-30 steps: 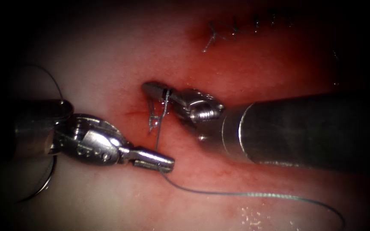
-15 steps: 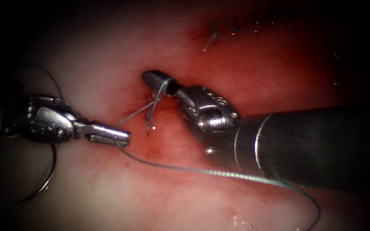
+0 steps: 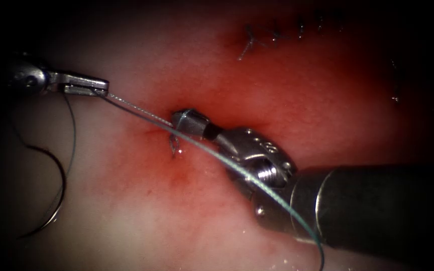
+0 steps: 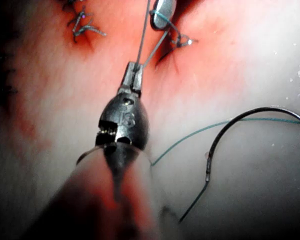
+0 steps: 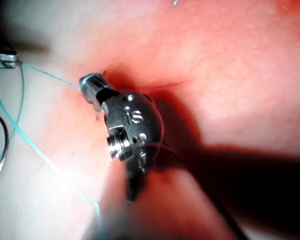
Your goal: Wound Closure
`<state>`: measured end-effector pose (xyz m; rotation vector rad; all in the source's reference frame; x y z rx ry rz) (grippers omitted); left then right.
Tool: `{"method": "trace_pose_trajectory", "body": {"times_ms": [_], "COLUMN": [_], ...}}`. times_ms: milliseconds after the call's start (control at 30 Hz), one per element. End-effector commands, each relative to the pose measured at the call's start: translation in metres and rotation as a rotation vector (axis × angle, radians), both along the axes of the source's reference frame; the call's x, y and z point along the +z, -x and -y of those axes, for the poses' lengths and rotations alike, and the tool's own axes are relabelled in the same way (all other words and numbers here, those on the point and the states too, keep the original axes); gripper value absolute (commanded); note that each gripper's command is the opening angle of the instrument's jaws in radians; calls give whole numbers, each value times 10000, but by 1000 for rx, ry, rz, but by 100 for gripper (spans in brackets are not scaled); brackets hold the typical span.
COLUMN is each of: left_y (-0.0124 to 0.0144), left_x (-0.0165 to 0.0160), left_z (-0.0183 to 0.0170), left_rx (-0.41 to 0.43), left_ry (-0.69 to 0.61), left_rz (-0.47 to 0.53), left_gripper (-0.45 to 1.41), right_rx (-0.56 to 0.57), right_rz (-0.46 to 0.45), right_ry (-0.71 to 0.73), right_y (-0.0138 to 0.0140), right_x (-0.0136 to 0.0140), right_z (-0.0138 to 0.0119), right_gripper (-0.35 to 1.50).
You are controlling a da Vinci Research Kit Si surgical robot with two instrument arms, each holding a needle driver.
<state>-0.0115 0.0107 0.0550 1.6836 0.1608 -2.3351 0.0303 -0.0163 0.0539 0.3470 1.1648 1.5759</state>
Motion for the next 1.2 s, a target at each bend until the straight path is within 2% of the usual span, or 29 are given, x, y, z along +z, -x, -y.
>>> {"method": "trace_pose_trajectory", "body": {"times_ms": [33,267,533,667,967,1200], "left_y": [6,7,4,12,32,52], "left_x": [7,13,9,6,16,37], "left_z": [-7,-38,-78,-107,-141,-153], "left_rx": [-3,-26,-88,-141,-252,-296], "left_ry": [-2,-12,-16,29,91,150], "left_rz": [-1,-16,-63,-84,-137,-201], "left_gripper": [-45,-45,-45,-45,-45,-45], "right_rx": [-9,-46,-64,-59,-66,-146], "right_rz": [3,1,0,-6,-8,45], "right_ry": [-5,-3,-5,-1,-3,-54], "right_y": [-3,6,5,4,1,-9], "right_x": [5,1,0,-2,-4,-1], "right_z": [15,42,52,51,54,77], "right_gripper": [-35,-35,-35,-35,-35,-35]}}
